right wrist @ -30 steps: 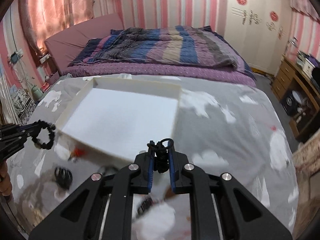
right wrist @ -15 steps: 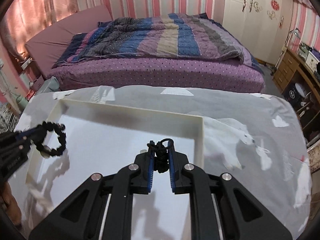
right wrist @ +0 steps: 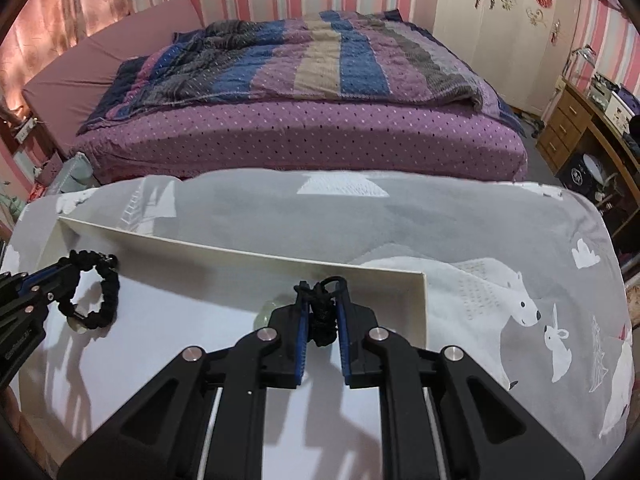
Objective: Organize jewelry
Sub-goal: 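Carry the scrunchie in the left tool and the pendant in the right tool to the white tray, then open the left tool to drop the scrunchie while the right tool releases the pendant in the tray, then move the left tool to the black claw clip while the right tool approaches the black cord necklace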
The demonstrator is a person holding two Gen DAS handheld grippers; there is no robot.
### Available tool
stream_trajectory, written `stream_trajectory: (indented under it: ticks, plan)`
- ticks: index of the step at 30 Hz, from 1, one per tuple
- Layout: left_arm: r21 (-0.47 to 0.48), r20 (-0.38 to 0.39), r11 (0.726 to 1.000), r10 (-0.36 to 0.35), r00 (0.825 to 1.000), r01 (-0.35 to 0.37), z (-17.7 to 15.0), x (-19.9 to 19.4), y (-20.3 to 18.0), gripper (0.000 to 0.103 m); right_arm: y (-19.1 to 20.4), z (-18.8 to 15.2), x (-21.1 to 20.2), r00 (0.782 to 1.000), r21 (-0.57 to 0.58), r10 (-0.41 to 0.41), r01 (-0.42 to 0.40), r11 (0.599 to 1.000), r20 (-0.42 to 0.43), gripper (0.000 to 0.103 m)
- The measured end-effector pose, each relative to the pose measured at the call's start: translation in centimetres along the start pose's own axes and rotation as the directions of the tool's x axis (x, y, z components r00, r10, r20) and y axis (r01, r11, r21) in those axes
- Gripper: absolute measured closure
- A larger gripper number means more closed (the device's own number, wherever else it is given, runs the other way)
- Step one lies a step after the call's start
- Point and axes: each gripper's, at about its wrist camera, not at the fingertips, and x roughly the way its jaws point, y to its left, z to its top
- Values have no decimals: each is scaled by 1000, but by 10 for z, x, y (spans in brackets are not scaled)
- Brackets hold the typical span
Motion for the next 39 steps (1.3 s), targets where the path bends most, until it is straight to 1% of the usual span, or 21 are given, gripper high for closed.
stream_trajectory:
  ticks: [2, 3, 4, 5, 7, 8, 9, 12, 14, 16, 18, 22, 23, 24, 26, 28, 31, 34, 39]
  plan:
    - [1, -4, 1000, 12, 1000, -12, 0, 3, 0, 91, -1, -1, 3, 1000, 9, -1, 1, 1000, -10, 88]
    - [2, -6, 1000, 22, 1000, -22, 0, 4, 1, 88, -2, -2, 5, 1000, 9, -3, 4, 1000, -20, 88]
    - [3, -9, 1000, 28, 1000, -28, 0, 5, 1, 84, -2, -1, 7, 1000, 13, 4, -4, 1000, -30, 85]
    - [3, -10, 1000, 31, 999, -31, 0, 6, 2, 81, -3, -1, 7, 999, 19, 7, -7, 1000, -34, 81]
    - [2, 0, 999, 44, 999, -44, -1, 3, 4, 62, -5, 0, 4, 1000, 25, 6, -6, 1000, -25, 60]
    - [-2, 8, 999, 49, 999, -49, -1, 1, 5, 58, -5, 0, 0, 1000, 19, 3, -3, 1000, -13, 57]
    - [-9, 19, 999, 50, 999, -50, -1, -4, 7, 54, -4, 2, -2, 1000, 14, 4, -4, 1000, -7, 56]
    - [-23, 23, 999, 27, 999, -26, -2, -17, 9, 53, -4, 3, -16, 1000, 15, 17, -18, 1000, 5, 56]
    - [-23, 35, 1000, 12, 999, -11, -4, -31, 8, 49, -4, 2, -34, 999, 14, 29, -29, 999, 24, 51]
    - [-17, 65, 1000, 13, 998, -12, -9, -51, 5, 28, -2, -2, -54, 998, 5, 25, -26, 1000, 56, 37]
    - [-19, 99, 1000, 11, 995, -10, -16, -74, 5, 21, -1, -7, -74, 996, -1, 28, -28, 1000, 81, 30]
    - [-28, 117, 999, 18, 993, -15, -34, -112, 9, 20, 1, -25, -122, 994, -17, 49, -47, 999, 95, 23]
    - [-30, 122, 999, 22, 992, -19, -37, -118, 10, 19, 2, -30, -134, 993, -24, 50, -48, 999, 105, 21]
    - [-34, 133, 999, 34, 991, -30, -46, -133, 11, 16, 3, -38, -152, 991, -34, 50, -46, 998, 126, 19]
    - [-40, 158, 999, 34, 987, -28, -60, -153, 14, 13, 4, -52, -179, 986, -37, 50, -45, 998, 157, 15]
    - [-41, 190, 999, 38, 981, -31, -76, -179, 17, 8, 2, -67, -201, 981, -35, 63, -57, 998, 181, 12]
    - [-42, 212, 999, 39, 977, -31, -100, -205, 19, 6, 0, -94, -233, 975, -45, 78, -70, 997, 208, 10]
    - [-48, 220, 998, 52, 974, -43, -126, -224, 24, 6, -6, -115, -250, 974, -43, 69, -61, 997, 216, 9]
    - [-49, 231, 998, 54, 971, -44, -164, -244, 32, 3, -21, -146, -263, 974, -35, 41, -34, 999, 221, 9]
